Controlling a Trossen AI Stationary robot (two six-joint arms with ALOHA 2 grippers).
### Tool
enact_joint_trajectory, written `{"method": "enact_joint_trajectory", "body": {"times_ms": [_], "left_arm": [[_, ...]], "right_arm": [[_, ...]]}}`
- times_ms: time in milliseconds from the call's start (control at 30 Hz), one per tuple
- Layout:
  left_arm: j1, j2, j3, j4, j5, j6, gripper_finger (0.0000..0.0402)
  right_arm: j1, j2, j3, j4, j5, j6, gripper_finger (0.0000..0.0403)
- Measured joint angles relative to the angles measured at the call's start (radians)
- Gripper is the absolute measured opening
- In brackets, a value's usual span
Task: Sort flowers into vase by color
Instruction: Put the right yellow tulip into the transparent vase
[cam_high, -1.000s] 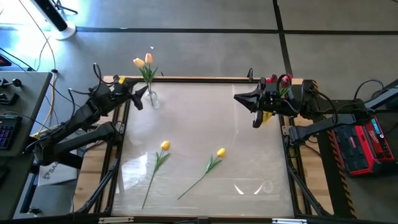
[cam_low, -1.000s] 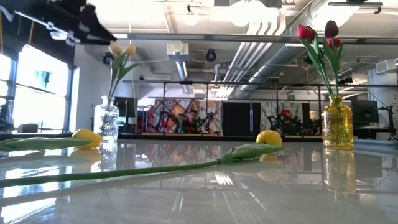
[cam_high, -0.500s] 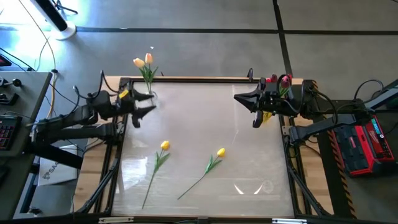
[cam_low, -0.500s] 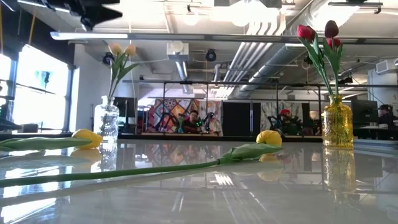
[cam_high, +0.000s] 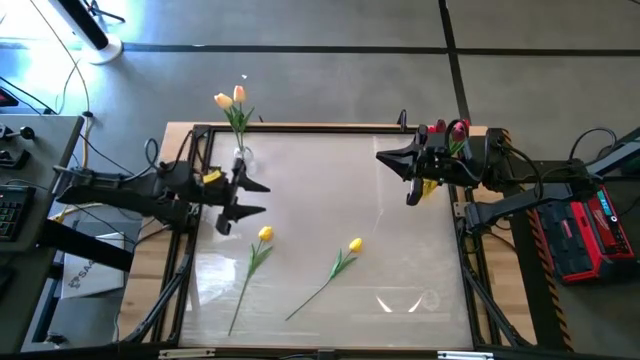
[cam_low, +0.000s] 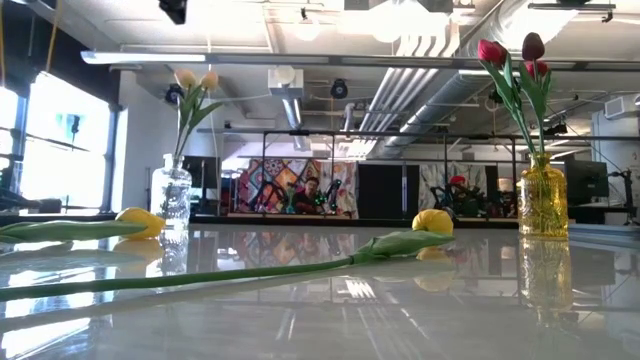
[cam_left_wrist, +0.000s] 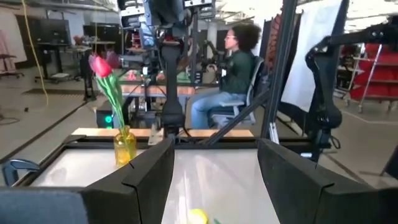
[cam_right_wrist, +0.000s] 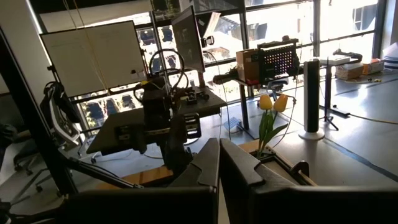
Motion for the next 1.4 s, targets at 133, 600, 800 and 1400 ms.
{"method": "enact_joint_trajectory", "body": {"times_ms": [133, 600, 800, 1400], "left_arm": [[-0.013, 0.127, 0.000, 0.123, -0.031, -0.036, 0.0220], [-0.054, 0.620, 0.056, 0.490, -0.058, -0.182, 0.0220], [-0.065, 0.757, 0.110, 0.489, -0.087, -0.279, 0.0220], [-0.132, 1.088, 0.188, 0.475, 0.001, -0.731, 0.0188]], "right_arm": [[0.000, 0.000, 0.000, 0.000, 0.000, 0.000, 0.0000], [0.000, 0.000, 0.000, 0.000, 0.000, 0.000, 0.0000], [0.000, 0.000, 0.000, 0.000, 0.000, 0.000, 0.0000], [0.000, 0.000, 0.000, 0.000, 0.000, 0.000, 0.0000]]}}
